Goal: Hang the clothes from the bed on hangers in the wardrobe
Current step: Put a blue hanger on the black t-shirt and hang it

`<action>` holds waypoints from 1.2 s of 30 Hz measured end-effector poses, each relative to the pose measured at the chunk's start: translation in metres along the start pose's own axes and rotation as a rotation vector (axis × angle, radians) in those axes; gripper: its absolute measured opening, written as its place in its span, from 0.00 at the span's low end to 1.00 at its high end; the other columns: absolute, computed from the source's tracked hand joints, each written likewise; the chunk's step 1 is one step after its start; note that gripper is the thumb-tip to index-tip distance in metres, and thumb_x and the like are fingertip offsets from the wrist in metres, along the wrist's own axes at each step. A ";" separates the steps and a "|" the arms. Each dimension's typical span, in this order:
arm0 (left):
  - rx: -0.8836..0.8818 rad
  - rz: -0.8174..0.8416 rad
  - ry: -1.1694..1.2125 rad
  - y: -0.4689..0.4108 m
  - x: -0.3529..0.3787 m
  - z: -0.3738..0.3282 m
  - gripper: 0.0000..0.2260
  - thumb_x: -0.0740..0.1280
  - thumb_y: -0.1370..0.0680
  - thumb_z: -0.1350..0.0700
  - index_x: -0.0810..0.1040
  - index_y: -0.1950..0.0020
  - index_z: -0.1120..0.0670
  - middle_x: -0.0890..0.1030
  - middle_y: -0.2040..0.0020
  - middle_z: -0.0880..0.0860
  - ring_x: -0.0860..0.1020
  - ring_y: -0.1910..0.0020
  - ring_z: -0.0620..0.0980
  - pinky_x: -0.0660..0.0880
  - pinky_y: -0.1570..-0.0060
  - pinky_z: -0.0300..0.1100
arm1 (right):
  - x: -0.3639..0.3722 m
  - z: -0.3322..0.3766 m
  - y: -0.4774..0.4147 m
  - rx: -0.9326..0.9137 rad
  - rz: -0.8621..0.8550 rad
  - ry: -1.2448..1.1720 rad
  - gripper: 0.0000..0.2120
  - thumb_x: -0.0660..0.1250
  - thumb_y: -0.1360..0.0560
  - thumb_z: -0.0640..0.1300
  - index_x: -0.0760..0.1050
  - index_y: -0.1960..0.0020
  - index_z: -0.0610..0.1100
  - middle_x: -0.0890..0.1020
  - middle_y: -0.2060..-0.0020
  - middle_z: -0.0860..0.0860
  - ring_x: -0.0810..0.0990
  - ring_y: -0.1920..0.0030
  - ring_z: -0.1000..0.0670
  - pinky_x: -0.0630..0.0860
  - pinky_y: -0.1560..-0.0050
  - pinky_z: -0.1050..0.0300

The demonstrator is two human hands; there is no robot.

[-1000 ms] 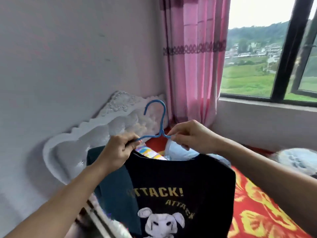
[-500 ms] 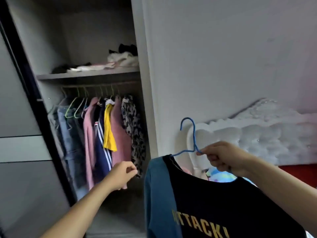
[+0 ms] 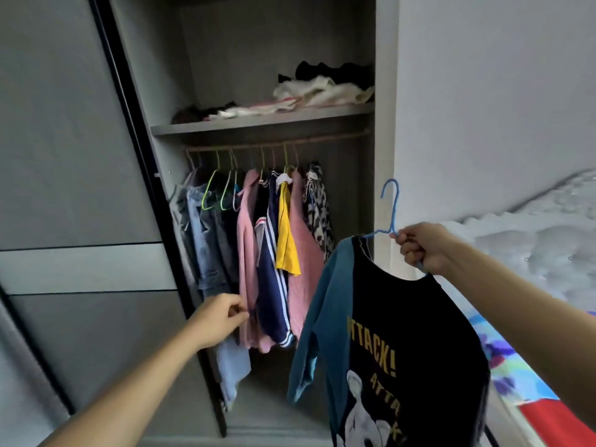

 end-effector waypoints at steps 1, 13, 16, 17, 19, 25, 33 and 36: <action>0.007 -0.005 -0.002 -0.008 -0.002 0.004 0.02 0.69 0.24 0.53 0.81 0.55 0.50 0.81 0.62 0.43 0.77 0.63 0.38 0.74 0.59 0.38 | 0.010 0.005 -0.010 -0.027 -0.016 -0.006 0.11 0.51 0.21 0.34 0.69 0.58 0.40 0.67 0.78 0.53 0.58 0.84 0.59 0.52 0.86 0.68; 0.150 -0.052 -0.095 -0.167 -0.006 -0.001 0.06 0.66 0.23 0.50 0.79 0.50 0.49 0.77 0.58 0.46 0.77 0.55 0.48 0.76 0.54 0.46 | 0.089 0.087 -0.192 -0.213 -0.195 0.063 0.14 0.49 0.21 0.35 0.65 0.64 0.42 0.69 0.74 0.48 0.61 0.87 0.56 0.54 0.84 0.71; 0.187 -0.099 -0.140 -0.232 -0.015 -0.004 0.07 0.66 0.23 0.49 0.79 0.47 0.49 0.79 0.56 0.47 0.78 0.56 0.49 0.77 0.54 0.47 | 0.104 0.125 -0.258 -0.265 -0.210 0.113 0.14 0.51 0.20 0.35 0.65 0.64 0.41 0.70 0.79 0.49 0.62 0.87 0.57 0.57 0.83 0.71; 0.202 -0.115 -0.143 -0.255 -0.020 -0.007 0.08 0.66 0.22 0.50 0.79 0.47 0.50 0.79 0.56 0.48 0.77 0.57 0.48 0.76 0.56 0.45 | 0.109 0.138 -0.280 -0.275 -0.211 0.124 0.14 0.51 0.20 0.35 0.66 0.63 0.40 0.70 0.76 0.48 0.62 0.87 0.57 0.57 0.84 0.71; 0.210 -0.134 -0.146 -0.302 -0.027 -0.011 0.09 0.65 0.22 0.51 0.79 0.45 0.51 0.78 0.54 0.48 0.77 0.56 0.47 0.74 0.58 0.42 | 0.117 0.164 -0.321 -0.283 -0.230 0.141 0.13 0.51 0.20 0.35 0.66 0.62 0.40 0.69 0.72 0.48 0.62 0.88 0.57 0.57 0.84 0.70; 0.182 -0.205 -0.168 -0.414 -0.035 -0.011 0.13 0.64 0.21 0.49 0.75 0.38 0.49 0.73 0.44 0.49 0.74 0.42 0.51 0.74 0.46 0.51 | 0.134 0.235 -0.415 -0.405 -0.299 0.160 0.16 0.46 0.20 0.33 0.65 0.61 0.43 0.69 0.70 0.47 0.61 0.89 0.58 0.56 0.81 0.75; 0.169 -0.210 -0.245 -0.487 -0.026 -0.007 0.20 0.63 0.22 0.47 0.67 0.33 0.53 0.72 0.39 0.53 0.71 0.39 0.54 0.74 0.47 0.53 | 0.142 0.245 -0.498 -0.440 -0.317 0.372 0.16 0.51 0.20 0.35 0.65 0.65 0.43 0.68 0.69 0.46 0.62 0.73 0.52 0.52 0.84 0.75; 0.187 -0.220 -0.240 -0.496 -0.024 -0.005 0.19 0.63 0.23 0.46 0.67 0.36 0.53 0.73 0.40 0.52 0.72 0.41 0.53 0.75 0.49 0.53 | 0.140 0.230 -0.519 -0.439 -0.340 0.438 0.16 0.53 0.20 0.35 0.66 0.66 0.43 0.69 0.70 0.46 0.63 0.74 0.52 0.53 0.83 0.74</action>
Point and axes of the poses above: each hand's wrist, its own y-axis away from the middle knuckle, its own x-axis out of the palm, z = x × y, the point moved 6 cm from there along -y, towards the middle knuckle
